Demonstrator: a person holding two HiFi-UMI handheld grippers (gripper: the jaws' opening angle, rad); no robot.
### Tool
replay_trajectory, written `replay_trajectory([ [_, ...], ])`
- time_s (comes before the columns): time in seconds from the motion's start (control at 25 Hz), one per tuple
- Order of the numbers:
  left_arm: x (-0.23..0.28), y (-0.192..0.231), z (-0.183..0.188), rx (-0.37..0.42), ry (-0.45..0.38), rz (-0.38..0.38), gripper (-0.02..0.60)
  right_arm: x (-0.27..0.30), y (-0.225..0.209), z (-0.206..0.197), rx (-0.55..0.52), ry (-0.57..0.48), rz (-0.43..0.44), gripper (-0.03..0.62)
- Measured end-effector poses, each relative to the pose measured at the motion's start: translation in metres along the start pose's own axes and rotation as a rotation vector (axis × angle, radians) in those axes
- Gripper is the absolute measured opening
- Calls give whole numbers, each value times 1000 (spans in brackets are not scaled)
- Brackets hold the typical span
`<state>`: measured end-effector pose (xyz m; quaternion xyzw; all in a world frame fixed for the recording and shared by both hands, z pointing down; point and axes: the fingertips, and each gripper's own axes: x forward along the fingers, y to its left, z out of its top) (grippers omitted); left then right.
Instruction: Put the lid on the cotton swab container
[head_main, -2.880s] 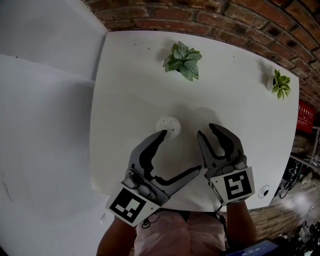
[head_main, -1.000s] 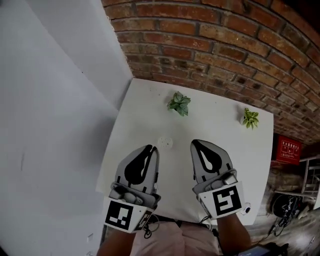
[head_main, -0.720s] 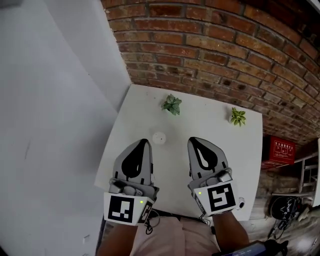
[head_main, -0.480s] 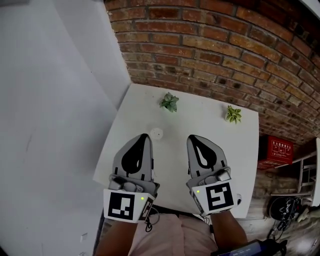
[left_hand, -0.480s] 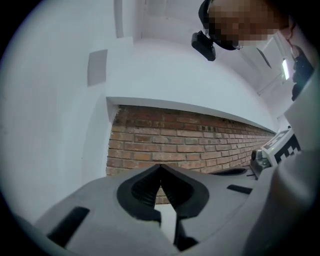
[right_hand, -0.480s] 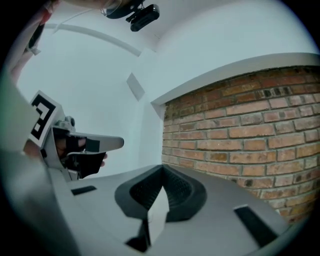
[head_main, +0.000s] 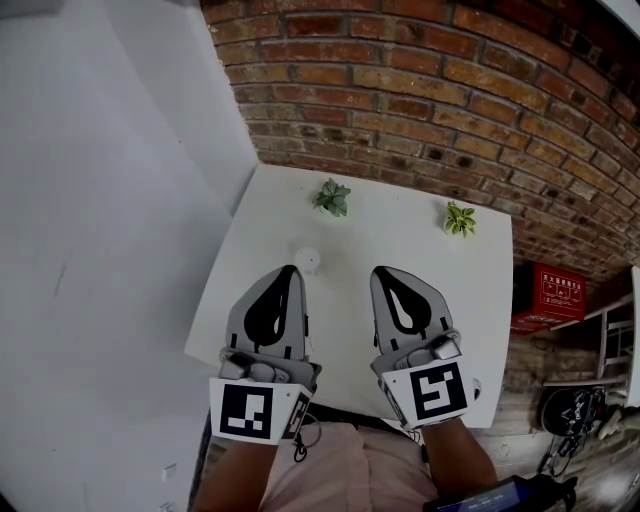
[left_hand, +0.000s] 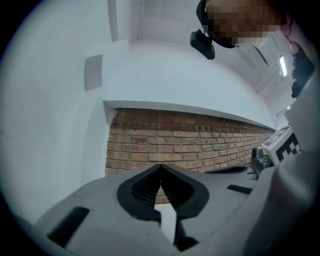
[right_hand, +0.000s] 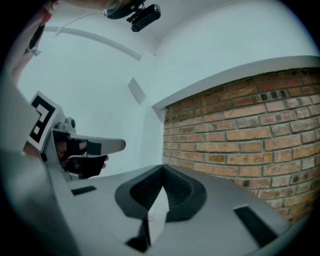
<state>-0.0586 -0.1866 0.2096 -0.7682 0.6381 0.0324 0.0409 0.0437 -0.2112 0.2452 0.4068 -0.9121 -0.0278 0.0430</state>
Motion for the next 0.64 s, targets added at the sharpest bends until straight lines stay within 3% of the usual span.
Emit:
replay_trajectory([
  [0.64, 7, -13, -3, 22, 10, 9, 0, -2, -11, 5, 18, -35, 15, 5],
])
